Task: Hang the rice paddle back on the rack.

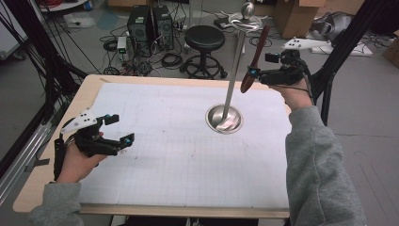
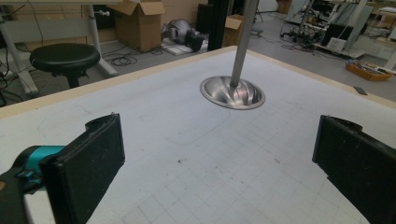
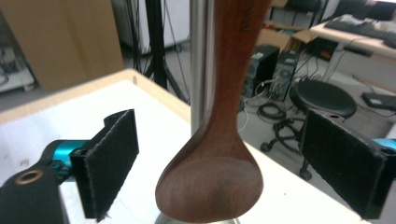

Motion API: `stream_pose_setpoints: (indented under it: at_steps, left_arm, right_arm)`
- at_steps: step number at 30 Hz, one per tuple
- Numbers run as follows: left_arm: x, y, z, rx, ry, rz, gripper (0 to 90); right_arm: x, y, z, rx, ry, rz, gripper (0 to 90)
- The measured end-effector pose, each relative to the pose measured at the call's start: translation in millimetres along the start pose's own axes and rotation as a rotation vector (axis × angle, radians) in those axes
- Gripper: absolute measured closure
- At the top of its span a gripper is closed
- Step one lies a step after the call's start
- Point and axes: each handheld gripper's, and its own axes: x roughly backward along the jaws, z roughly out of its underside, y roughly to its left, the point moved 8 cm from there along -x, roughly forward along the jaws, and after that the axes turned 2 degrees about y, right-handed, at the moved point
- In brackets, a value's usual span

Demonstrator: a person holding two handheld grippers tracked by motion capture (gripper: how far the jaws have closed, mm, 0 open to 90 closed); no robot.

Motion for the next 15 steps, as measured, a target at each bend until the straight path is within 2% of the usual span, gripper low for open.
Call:
stream_pose_setpoints:
  at_steps: [3,15]
  left_arm:
    - [-0.2,-1.2,-0.5,0.001,-0.002,0.000,2.7]
    - [-0.4,-2.3,-0.3,0.017,-0.020,0.006,2.7]
  right_arm:
    - [5.0,-0.1,0.7,-0.017,-0.033,0.010,0.2]
    - [11.5,5.1,28.5,0.000,-0.007,0.001,0.2]
